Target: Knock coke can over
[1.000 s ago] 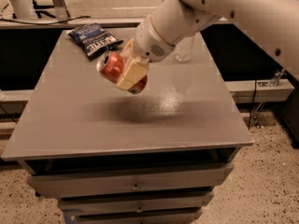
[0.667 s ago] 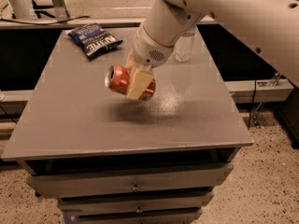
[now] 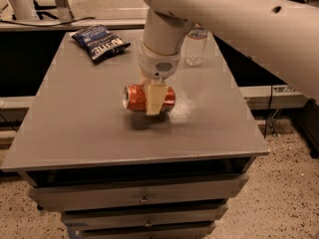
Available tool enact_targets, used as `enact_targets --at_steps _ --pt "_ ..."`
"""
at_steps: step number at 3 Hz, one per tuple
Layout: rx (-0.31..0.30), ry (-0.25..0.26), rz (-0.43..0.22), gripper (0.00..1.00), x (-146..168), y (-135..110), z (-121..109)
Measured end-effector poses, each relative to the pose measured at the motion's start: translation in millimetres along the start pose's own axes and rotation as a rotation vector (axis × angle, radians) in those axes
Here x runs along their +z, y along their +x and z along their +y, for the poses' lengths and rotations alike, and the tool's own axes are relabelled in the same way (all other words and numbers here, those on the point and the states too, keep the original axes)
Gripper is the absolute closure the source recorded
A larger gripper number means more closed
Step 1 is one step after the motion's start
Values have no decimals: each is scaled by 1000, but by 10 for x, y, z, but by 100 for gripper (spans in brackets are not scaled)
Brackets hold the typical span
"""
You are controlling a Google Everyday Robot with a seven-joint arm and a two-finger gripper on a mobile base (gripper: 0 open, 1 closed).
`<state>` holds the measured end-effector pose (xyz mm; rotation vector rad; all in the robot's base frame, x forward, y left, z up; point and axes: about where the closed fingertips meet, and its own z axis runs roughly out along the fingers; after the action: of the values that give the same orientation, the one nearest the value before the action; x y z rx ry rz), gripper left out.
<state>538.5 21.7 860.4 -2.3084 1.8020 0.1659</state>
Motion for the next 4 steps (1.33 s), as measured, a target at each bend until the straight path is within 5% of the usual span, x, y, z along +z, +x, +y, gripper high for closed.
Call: enact_targets --at_steps 4 --pt "46 10 65 13 140 47 62"
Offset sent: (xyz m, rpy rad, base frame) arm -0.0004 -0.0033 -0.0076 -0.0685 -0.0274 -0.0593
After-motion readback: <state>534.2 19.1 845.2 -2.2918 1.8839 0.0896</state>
